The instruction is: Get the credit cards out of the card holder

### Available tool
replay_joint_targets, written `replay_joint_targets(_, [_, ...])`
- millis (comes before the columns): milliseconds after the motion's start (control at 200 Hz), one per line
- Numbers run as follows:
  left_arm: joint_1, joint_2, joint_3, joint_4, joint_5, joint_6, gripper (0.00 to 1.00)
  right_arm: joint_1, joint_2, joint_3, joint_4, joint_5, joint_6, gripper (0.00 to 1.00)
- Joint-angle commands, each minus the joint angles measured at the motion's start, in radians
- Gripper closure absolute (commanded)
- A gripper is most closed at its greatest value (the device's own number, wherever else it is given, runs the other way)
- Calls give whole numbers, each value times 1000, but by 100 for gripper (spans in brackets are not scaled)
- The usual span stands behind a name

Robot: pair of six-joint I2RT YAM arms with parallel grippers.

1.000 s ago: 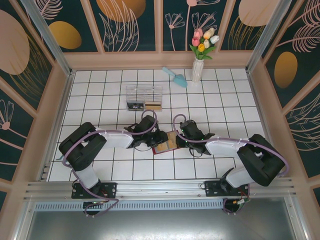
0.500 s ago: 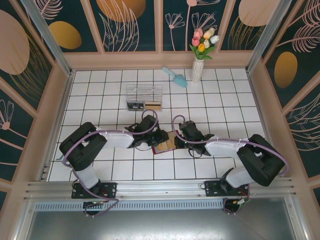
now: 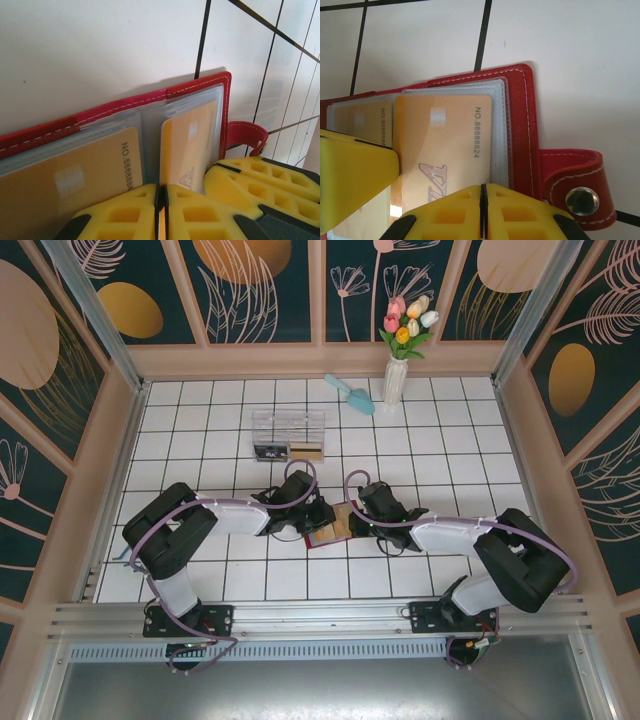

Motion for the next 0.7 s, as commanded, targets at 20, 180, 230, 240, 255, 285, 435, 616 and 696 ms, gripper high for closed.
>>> replay_joint_targets(20, [-7, 8, 5, 37, 22, -11, 85, 9, 9, -17, 10, -12, 19, 89])
replay_joint_targets(180, [-6, 9, -3, 72, 46, -20, 81, 8, 13, -17, 16, -16, 20, 89])
replay_joint_targets(230, [-6, 9, -5, 74, 48, -21, 81, 9, 14, -18, 16, -17, 20, 89])
replay_joint_targets(240, [-6, 10, -5, 75, 48, -20, 81, 9, 15, -17, 18, -17, 20, 89])
replay_joint_targets(255, [-6, 10, -7, 76, 50, -20, 81, 10, 14, -18, 19, -17, 21, 89])
replay_joint_targets(285, [-6, 7, -10, 82, 53, -21, 82, 8, 16, -19, 20, -17, 22, 89])
replay_joint_targets(435, [-6, 1, -24, 100, 56, -29, 89, 9, 18, -18, 21, -17, 22, 89])
replay_joint_targets(616, [-6, -17, -37, 92, 48, -26, 100, 8, 20, -17, 15, -9, 26, 89])
replay_joint_targets(696, [-6, -35, -42, 69, 31, -18, 100, 7, 23, -15, 5, 4, 33, 89])
